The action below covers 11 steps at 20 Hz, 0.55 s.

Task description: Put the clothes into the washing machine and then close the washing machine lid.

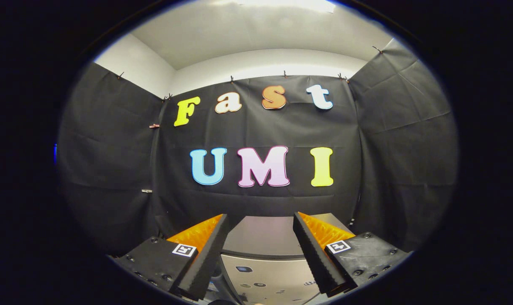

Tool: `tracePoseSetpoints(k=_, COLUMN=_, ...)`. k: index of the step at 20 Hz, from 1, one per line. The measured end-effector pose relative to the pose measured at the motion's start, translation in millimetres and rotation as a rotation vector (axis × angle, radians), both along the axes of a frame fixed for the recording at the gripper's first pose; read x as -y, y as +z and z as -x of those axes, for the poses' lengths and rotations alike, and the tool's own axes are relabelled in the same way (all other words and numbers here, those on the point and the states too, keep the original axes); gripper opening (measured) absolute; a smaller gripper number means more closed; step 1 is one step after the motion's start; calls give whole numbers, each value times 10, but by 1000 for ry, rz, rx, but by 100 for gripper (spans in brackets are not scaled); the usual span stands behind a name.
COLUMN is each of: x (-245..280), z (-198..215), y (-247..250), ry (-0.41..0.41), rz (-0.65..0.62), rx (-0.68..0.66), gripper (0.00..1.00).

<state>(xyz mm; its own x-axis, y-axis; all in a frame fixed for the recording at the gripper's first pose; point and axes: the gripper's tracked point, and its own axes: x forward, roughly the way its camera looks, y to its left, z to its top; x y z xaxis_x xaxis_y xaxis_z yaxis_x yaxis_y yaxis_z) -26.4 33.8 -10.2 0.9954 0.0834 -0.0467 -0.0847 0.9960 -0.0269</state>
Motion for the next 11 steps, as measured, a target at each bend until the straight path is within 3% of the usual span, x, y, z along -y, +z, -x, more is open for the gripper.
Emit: tracePoseSetpoints(k=11, x=31, z=96, y=22, ry=-12, rz=4, rx=34, gripper=96)
